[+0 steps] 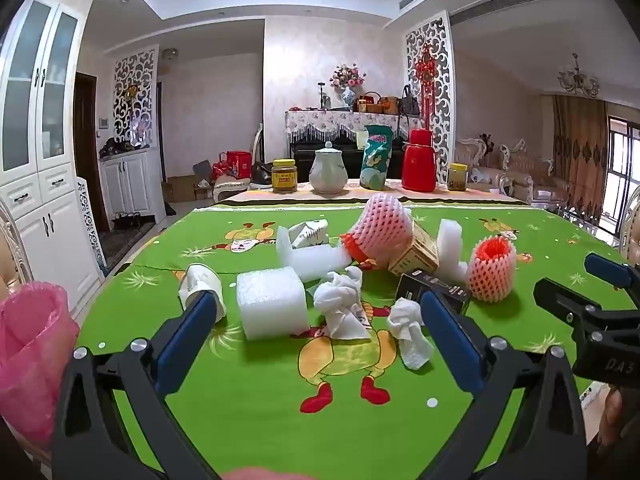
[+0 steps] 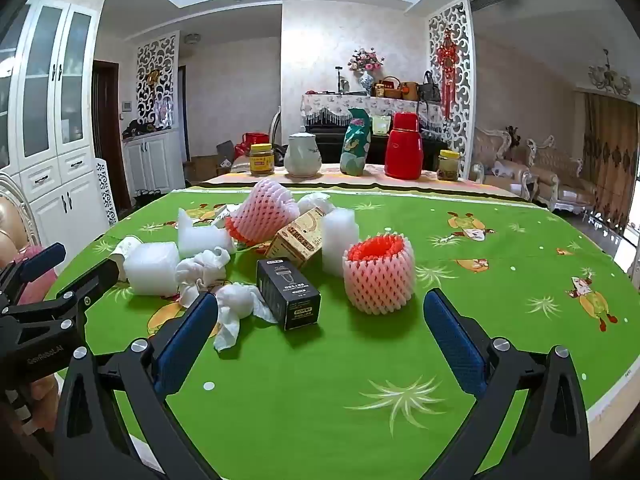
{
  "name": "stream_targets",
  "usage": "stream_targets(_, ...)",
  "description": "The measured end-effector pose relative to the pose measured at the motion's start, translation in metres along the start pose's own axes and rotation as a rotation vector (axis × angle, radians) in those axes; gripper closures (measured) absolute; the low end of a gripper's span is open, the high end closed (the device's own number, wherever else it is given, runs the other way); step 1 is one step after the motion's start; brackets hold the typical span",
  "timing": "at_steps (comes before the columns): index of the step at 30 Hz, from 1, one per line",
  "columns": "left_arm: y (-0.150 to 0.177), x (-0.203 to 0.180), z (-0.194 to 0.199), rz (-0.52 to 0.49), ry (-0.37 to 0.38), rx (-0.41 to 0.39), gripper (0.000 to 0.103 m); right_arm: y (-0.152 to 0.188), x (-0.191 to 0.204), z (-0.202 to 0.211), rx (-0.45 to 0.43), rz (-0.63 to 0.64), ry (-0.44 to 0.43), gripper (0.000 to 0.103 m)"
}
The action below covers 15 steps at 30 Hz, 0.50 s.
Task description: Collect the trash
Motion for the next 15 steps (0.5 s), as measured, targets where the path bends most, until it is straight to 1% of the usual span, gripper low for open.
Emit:
stream_targets(9,-0.0006,0.0009,-0.0062,-0.006,0.01,-0.007,0.004,-0.0004,-0.0006,0.0008,0.0,0.002,0.003,0.007)
stream_targets(10,0.0026,-0.0001,0.0003,-0.003,0.006,-0.012,0.004,-0.0006,-0.001,0.0011,0.001,0.002,0.004,0.007)
stream_targets(15,0.0029,-0.0008,0.0001,-0.005,0.005,-0.012,0.004,-0.0001,-0.0003,0.0018,0.0,0.0,0.003,0.007)
Point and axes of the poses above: each gripper's, at about its wrist camera, not at the fingertips, and z roughly against the way its jaws point, x to its left, y to its underside, the point moved 5 cm from there along -z, roughly the way its jaws point, and after that the axes turned 2 degrees about -x, right-handed, at the moved point
